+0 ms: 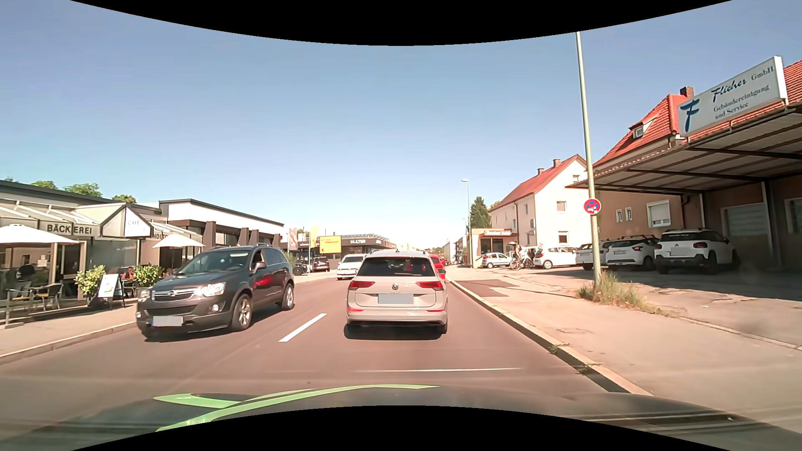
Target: Follow the waypoints while adhering to traffic rules and regulations
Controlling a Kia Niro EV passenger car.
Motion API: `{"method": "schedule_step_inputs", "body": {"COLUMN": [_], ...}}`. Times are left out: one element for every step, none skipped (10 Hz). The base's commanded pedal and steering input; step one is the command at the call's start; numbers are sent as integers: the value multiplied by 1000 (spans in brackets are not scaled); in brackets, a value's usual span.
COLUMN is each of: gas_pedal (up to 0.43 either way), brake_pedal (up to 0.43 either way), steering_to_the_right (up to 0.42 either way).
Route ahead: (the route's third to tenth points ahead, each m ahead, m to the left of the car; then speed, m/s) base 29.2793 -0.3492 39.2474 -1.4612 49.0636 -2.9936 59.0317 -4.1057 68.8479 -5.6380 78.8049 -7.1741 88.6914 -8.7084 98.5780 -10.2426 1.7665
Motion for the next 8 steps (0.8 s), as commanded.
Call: {"method": "schedule_step_inputs", "body": {"gas_pedal": [0, 0, 0, 0, 0, 0, 0, 0], "brake_pedal": [207, 207, 207, 207, 207, 207, 201, 189], "steering_to_the_right": [14, 14, 14, 13, 13, 12, 11, 11]}}
